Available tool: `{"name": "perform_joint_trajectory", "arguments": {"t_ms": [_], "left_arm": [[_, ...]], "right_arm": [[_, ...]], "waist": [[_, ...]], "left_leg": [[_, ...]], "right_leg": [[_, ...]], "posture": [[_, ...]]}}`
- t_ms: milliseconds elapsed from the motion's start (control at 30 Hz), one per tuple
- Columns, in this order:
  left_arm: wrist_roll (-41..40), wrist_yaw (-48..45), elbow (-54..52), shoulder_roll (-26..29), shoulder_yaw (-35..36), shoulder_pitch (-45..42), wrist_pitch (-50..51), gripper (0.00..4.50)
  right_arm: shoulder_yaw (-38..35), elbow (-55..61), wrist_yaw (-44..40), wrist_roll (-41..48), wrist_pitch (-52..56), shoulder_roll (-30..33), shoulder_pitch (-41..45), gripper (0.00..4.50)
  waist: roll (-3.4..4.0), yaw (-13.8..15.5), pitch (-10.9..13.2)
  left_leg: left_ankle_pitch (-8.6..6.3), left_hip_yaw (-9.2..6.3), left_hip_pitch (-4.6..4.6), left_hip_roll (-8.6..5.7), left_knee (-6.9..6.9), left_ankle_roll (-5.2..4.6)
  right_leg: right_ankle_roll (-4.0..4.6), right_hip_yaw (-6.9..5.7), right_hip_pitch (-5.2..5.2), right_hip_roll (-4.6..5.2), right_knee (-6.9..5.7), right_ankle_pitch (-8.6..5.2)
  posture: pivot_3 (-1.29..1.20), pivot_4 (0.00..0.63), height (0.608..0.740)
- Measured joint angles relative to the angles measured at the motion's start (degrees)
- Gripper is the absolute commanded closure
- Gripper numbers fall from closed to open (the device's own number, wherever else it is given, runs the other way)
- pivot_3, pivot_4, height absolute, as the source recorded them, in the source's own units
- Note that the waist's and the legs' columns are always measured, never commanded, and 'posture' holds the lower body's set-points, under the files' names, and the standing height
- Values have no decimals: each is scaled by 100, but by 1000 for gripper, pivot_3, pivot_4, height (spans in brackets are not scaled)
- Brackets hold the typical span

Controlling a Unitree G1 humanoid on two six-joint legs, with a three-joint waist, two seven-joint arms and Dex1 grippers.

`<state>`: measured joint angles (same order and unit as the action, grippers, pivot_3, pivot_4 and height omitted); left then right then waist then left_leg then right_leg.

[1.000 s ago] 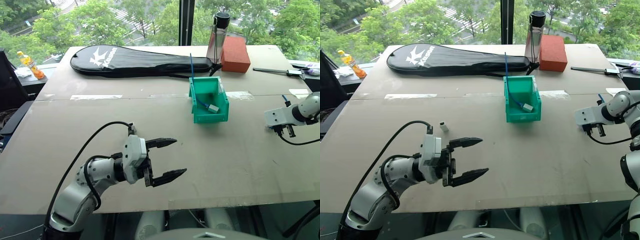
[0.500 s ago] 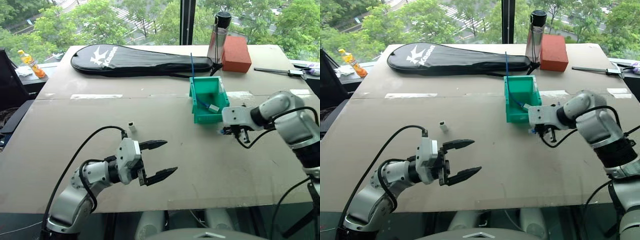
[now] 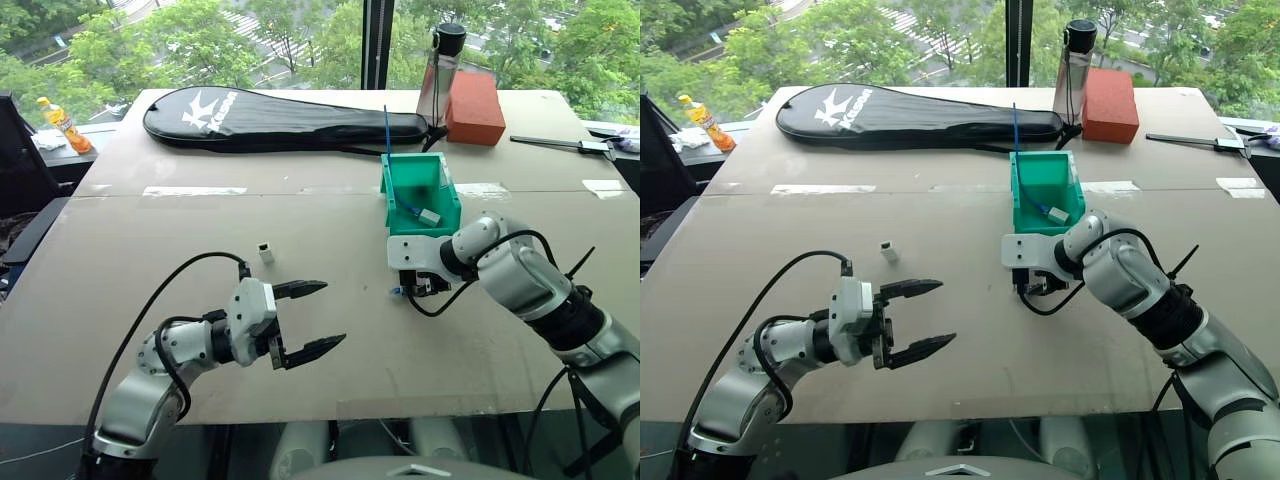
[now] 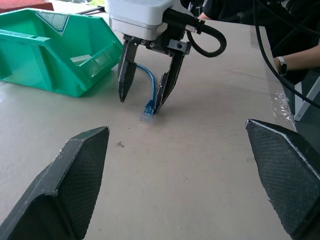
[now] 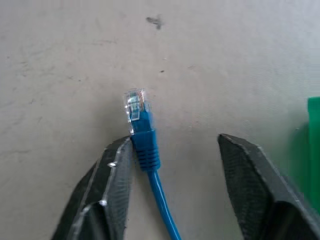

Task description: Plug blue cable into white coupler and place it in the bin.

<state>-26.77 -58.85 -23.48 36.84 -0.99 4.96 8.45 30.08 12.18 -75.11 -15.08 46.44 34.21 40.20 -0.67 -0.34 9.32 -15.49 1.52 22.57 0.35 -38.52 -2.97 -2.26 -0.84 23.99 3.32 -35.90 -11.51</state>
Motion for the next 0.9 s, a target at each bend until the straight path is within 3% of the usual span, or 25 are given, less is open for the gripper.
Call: {"name": "perform_joint_trajectory", "arguments": {"t_ms": [67, 100, 233, 400, 667, 900], "left_arm": [[195, -18, 253, 4, -182, -344, 4, 0], [211, -19, 276, 4, -202, -375, 4, 0], [584, 13, 770, -56, -624, -1169, 195, 0], [814, -371, 1564, -378, -1196, -2154, 225, 0], [1478, -383, 2721, -1074, -1821, -2907, -111, 0], [2006, -193, 3426, -1396, -1993, -3319, -390, 0]], "right_arm": [[-802, 541, 210, 513, 138, -97, -335, 24], [-900, 604, 234, 587, 149, -105, -344, 24], [-2810, 1472, 366, 1993, -190, -315, -1534, 24], [-4198, 1986, 729, 2681, -867, -215, -3176, 24], [-5292, 2408, 931, 3094, -2007, 35, -5102, 24], [-5562, 2545, 1267, 3264, -2330, 132, -5805, 24]], "waist": [[1, 27, 0], [0, 26, 0], [-7, 141, -4], [-7, 161, -3], [-6, 109, -3], [-8, 117, -4]], "left_leg": [[0, -7, 7, -1, 0, 0], [0, -6, 8, -1, -1, 0], [-1, -22, 15, -4, -1, -1], [-1, -25, 18, -10, -6, -3], [0, -15, 2, 0, -18, -3], [-1, -17, 6, 3, -25, -3]], "right_leg": [[-2, -4, 0, -4, 2, 1], [-4, -3, 1, -5, 2, 2], [-24, -13, -6, -10, 9, 13], [-26, -14, -10, -14, 7, 11], [-28, 6, -14, -36, -1, 10], [-24, 7, -16, -36, -2, 8]], "posture": [[0, 150, 740], [0, 150, 740], [0, 150, 740], [0, 150, 740], [0, 150, 740], [0, 150, 740]]}}
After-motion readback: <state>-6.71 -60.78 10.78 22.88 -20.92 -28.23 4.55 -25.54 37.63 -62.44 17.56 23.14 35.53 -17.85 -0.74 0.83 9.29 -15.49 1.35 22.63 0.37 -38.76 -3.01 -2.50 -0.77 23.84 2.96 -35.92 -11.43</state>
